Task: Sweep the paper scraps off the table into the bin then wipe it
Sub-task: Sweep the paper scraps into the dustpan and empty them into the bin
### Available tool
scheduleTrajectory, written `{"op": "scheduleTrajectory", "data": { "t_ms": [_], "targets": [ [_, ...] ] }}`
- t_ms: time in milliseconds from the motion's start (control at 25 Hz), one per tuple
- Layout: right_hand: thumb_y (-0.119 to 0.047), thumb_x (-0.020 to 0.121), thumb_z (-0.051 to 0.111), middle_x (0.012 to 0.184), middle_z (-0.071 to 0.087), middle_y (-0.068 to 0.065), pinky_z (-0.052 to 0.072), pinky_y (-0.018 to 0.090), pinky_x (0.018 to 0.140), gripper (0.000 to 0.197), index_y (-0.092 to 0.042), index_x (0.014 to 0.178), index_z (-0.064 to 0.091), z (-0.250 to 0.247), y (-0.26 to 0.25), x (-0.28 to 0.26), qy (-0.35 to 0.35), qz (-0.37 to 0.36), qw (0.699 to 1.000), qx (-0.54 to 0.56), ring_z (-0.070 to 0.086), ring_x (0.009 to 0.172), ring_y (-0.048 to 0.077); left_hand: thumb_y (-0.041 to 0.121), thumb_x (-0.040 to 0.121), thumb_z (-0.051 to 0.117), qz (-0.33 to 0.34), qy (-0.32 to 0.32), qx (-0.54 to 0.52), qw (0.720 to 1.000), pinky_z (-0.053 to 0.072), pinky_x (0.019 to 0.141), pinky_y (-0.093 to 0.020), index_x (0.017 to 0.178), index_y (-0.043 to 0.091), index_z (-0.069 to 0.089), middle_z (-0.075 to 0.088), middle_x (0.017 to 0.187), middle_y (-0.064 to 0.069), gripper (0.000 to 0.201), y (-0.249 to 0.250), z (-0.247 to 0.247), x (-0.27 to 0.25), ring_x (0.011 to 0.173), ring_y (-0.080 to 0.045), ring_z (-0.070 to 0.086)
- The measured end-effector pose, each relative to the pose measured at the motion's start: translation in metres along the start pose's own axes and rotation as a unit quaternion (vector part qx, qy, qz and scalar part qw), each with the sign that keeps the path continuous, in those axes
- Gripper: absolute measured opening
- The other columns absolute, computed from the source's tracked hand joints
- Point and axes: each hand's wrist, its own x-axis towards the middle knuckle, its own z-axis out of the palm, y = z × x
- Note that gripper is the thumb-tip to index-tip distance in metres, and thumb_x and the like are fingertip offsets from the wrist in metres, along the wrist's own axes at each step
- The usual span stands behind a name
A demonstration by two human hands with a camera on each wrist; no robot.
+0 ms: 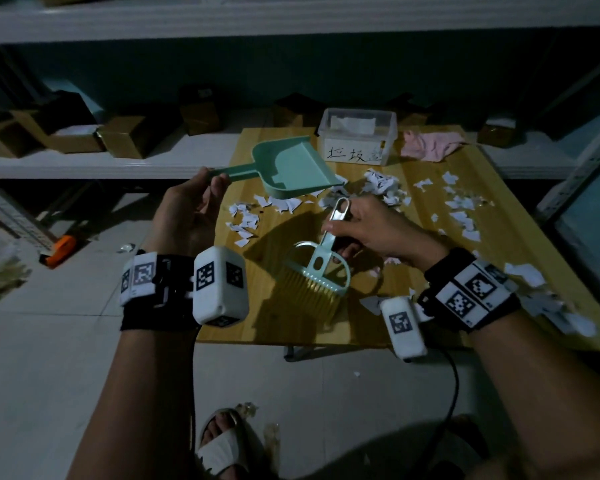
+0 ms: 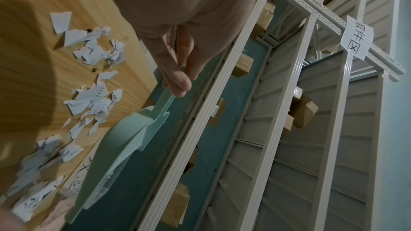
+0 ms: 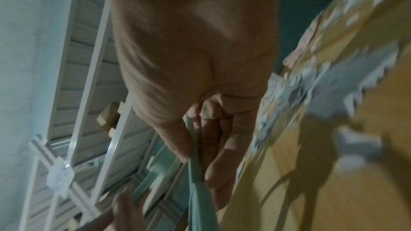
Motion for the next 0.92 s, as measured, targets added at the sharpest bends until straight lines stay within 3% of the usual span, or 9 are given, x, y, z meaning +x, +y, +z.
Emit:
{"op": "scheduleTrajectory", "data": {
  "t_ms": [160,280,440,520,560,640,720,800,920],
  "targets": [
    [-0.011,0.097,0.059,0.087,0.072,0.020,0.059,0.029,0.059,0.014,0.002,0.098,0.064,-0.031,0.012,0.000,0.098,0.020,0.993,-0.058,0.073,0.066,0.021,0.014,0.098,0.057,-0.013,-0.005,0.006,1.000,0.057,0.064,-0.012,0.096,-0.002,0.063,0.068,0.087,-0.013,0.017,-0.001,0.001,0.002,0.071,-0.008,0.064],
    [-0.014,0.097,0.059,0.080,0.071,0.010,0.054,0.019,0.049,0.013,-0.005,0.090,0.065,-0.053,0.017,-0.002,0.184,0.043,0.976,-0.109,0.070,0.056,0.007,0.013,0.098,0.057,-0.013,-0.002,0.002,1.000,0.056,0.067,-0.013,0.091,-0.002,0.062,0.067,0.081,-0.014,0.017,-0.006,0.006,0.000,0.072,-0.008,0.063],
    [-0.017,0.097,0.058,0.081,0.068,0.000,0.051,0.014,0.047,0.009,-0.013,0.090,0.062,-0.075,0.022,-0.006,0.304,0.044,0.939,-0.153,0.067,0.056,0.002,0.012,0.097,0.058,-0.001,-0.002,0.030,1.000,0.056,0.078,-0.013,0.097,-0.001,0.062,0.067,0.091,-0.014,0.014,-0.010,0.007,0.003,0.072,-0.008,0.066],
    [-0.015,0.096,0.059,0.078,0.067,0.001,0.047,0.010,0.043,0.008,-0.013,0.089,0.062,-0.081,0.024,-0.007,0.346,0.044,0.924,-0.156,0.063,0.048,-0.004,0.012,0.096,0.059,0.003,-0.001,0.034,0.999,0.055,0.081,-0.014,0.102,-0.001,0.063,0.067,0.096,-0.015,0.015,-0.011,0.006,0.007,0.070,-0.008,0.068],
    [-0.013,0.095,0.059,0.077,0.068,0.004,0.050,0.014,0.045,0.011,-0.012,0.085,0.062,-0.083,0.025,-0.006,0.355,0.039,0.924,-0.136,0.063,0.048,-0.003,0.012,0.096,0.059,0.005,-0.001,0.030,1.000,0.056,0.079,-0.014,0.107,-0.002,0.062,0.066,0.097,-0.015,0.018,-0.011,0.005,0.009,0.069,-0.008,0.069],
    [-0.010,0.095,0.060,0.079,0.070,0.010,0.057,0.025,0.052,0.018,-0.015,0.077,0.062,-0.087,0.024,-0.008,0.351,0.024,0.934,-0.065,0.068,0.052,0.007,0.011,0.096,0.059,0.009,0.004,0.027,1.000,0.057,0.075,-0.013,0.122,-0.004,0.059,0.066,0.098,-0.015,0.031,-0.013,0.004,0.013,0.067,-0.009,0.070],
    [-0.007,0.094,0.060,0.079,0.072,0.013,0.059,0.032,0.057,0.021,-0.016,0.074,0.064,-0.089,0.017,-0.012,0.335,0.011,0.942,0.018,0.071,0.058,0.016,0.012,0.096,0.059,0.009,0.004,0.027,1.000,0.057,0.072,-0.012,0.127,-0.003,0.057,0.066,0.098,-0.015,0.035,-0.014,0.004,0.015,0.066,-0.009,0.070],
    [-0.007,0.094,0.060,0.078,0.073,0.010,0.060,0.032,0.059,0.020,-0.013,0.077,0.068,-0.088,0.007,-0.019,0.287,0.004,0.956,0.063,0.072,0.064,0.021,0.011,0.096,0.059,0.014,0.009,0.030,0.999,0.057,0.071,-0.012,0.125,-0.001,0.057,0.065,0.104,-0.016,0.031,-0.013,0.004,0.016,0.066,-0.009,0.071],
    [-0.009,0.096,0.058,0.081,0.074,0.008,0.057,0.023,0.055,0.013,-0.004,0.090,0.069,-0.083,-0.003,-0.028,0.153,0.001,0.987,0.054,0.072,0.068,0.018,0.011,0.097,0.058,0.021,0.016,0.026,0.999,0.057,0.073,-0.013,0.114,0.000,0.060,0.064,0.110,-0.018,0.021,-0.011,0.006,0.015,0.065,-0.010,0.071]
  ]
}}
